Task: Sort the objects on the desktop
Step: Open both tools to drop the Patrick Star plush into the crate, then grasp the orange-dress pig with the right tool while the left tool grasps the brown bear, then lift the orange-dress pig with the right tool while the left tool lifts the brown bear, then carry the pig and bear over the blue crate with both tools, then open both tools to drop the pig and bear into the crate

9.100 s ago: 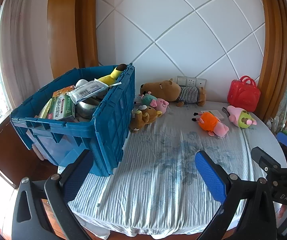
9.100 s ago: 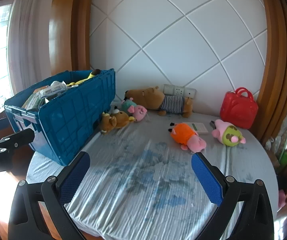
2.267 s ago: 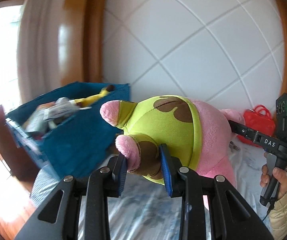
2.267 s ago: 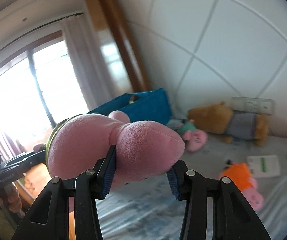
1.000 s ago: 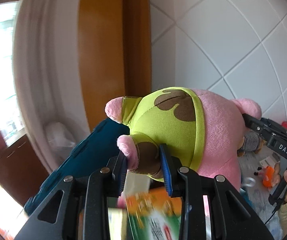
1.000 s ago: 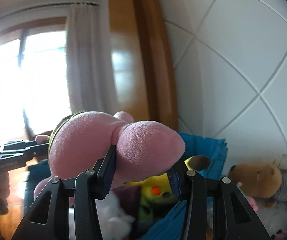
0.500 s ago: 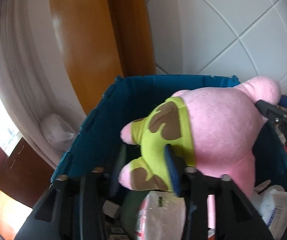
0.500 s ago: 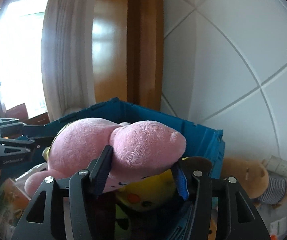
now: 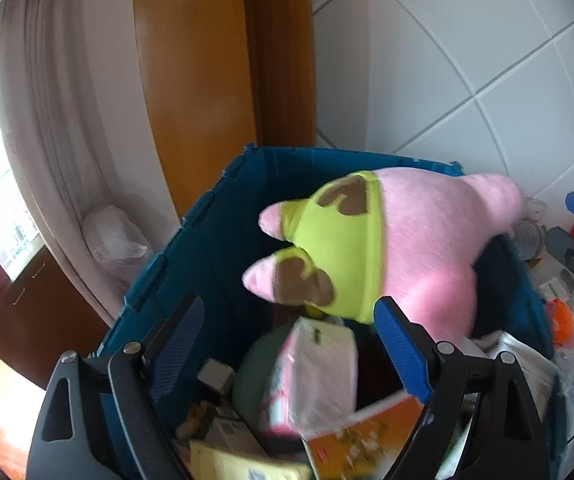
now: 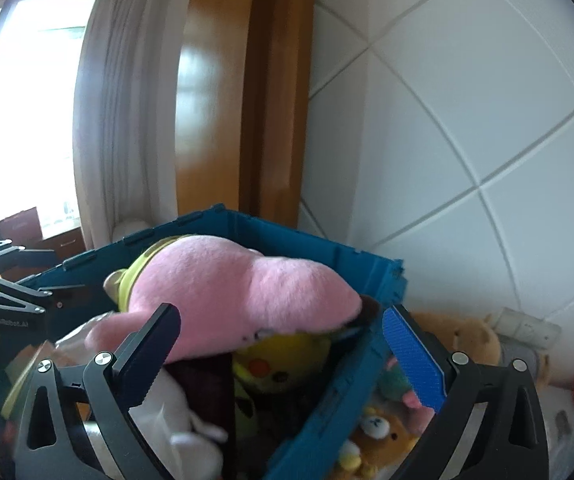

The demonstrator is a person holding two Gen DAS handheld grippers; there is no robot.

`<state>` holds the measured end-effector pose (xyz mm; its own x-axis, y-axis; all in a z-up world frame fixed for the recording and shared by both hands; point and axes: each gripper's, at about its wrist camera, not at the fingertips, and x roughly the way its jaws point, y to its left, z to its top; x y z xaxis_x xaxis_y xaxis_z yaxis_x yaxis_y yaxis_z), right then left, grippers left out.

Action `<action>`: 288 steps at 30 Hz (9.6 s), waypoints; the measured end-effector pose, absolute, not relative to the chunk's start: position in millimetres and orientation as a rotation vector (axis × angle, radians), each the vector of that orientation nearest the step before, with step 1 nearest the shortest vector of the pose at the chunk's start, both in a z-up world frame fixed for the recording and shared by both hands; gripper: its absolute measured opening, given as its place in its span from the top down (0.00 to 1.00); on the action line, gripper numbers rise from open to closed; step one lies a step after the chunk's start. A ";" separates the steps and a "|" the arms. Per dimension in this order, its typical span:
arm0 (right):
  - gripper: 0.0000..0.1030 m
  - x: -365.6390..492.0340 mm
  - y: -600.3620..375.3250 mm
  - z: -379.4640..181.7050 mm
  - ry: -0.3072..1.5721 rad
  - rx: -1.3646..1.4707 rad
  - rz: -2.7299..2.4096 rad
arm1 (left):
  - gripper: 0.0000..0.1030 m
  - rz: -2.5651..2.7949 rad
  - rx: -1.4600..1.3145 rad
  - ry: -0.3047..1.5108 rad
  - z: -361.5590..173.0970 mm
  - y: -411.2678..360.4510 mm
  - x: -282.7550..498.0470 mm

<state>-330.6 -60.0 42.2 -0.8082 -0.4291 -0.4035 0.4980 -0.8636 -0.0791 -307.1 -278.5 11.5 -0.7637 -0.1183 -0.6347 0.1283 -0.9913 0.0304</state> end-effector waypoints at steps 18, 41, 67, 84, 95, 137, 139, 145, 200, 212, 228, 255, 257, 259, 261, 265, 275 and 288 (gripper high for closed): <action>0.00 -184.6 131.3 22.1 0.170 0.469 -2.862 | 0.15 -3.079 0.734 0.004 45.4 -84.8 -162.1; 0.00 -94.5 402.2 -56.6 0.131 0.710 -3.109 | 0.15 -3.181 1.193 -0.029 -89.3 137.0 -171.9; 0.00 -265.2 485.9 -201.7 -0.276 1.277 -2.889 | 0.15 -3.185 1.574 -0.241 -199.0 283.3 -360.0; 0.00 -360.0 489.6 -272.4 -0.151 1.395 -2.786 | 0.15 -3.219 1.729 -0.552 -266.5 351.7 -446.3; 0.18 -384.5 562.9 -257.3 -0.276 1.372 -2.864 | 0.15 -3.294 1.722 -0.517 -254.1 370.4 -457.8; 0.00 -425.2 498.7 -246.9 -0.895 1.611 -2.816 | 0.02 -2.524 1.436 -0.695 -296.4 127.8 -511.9; 0.00 -437.3 487.5 -250.1 -0.750 1.695 -2.854 | 0.07 -2.538 1.433 -0.645 -292.9 125.4 -509.2; 0.06 -439.3 490.8 -248.3 -0.239 1.623 -2.875 | 0.14 -2.671 1.497 -0.473 -272.4 138.5 -480.8; 0.22 -292.5 387.6 -79.2 -0.182 0.973 -2.781 | 0.14 -3.087 1.183 0.029 -85.8 149.6 -275.5; 0.22 -240.1 328.1 -40.0 0.029 0.814 -2.548 | 0.14 -2.925 0.997 0.132 -50.1 114.8 -186.2; 0.22 -219.6 214.3 66.2 0.039 0.452 -2.317 | 0.13 -2.756 0.567 0.066 86.4 11.8 -124.0; 0.18 -273.0 -160.5 22.3 0.158 0.852 -2.096 | 0.10 -2.542 1.076 0.154 -20.9 -320.8 -252.1; 0.15 -269.2 -165.2 18.2 0.175 0.876 -2.101 | 0.07 -2.539 1.083 0.147 -23.0 -320.2 -251.6; 0.07 -270.6 -168.3 12.7 0.181 0.896 -2.109 | 0.06 -2.546 1.078 0.137 -21.5 -318.7 -249.0; 0.02 -269.3 -167.4 13.2 0.173 0.912 -2.121 | 0.05 -2.558 1.065 0.140 -18.9 -317.4 -242.9; 0.01 -261.2 -154.6 13.5 0.152 0.869 -2.150 | 0.05 -2.594 1.002 0.133 -11.0 -313.6 -227.6; 0.00 -217.9 -68.4 29.0 0.079 0.706 -2.209 | 0.00 -2.681 0.774 0.150 27.2 -247.2 -152.3; 0.00 -160.6 39.9 18.6 0.073 0.658 -2.262 | 0.00 -2.692 0.727 0.202 13.1 -136.0 -79.7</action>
<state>-160.6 39.9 18.6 -0.5748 -0.6631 -0.4795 0.6925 -0.7064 0.1468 -79.7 -136.0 13.1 -0.8096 -0.2899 -0.5103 0.3629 -0.9306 -0.0471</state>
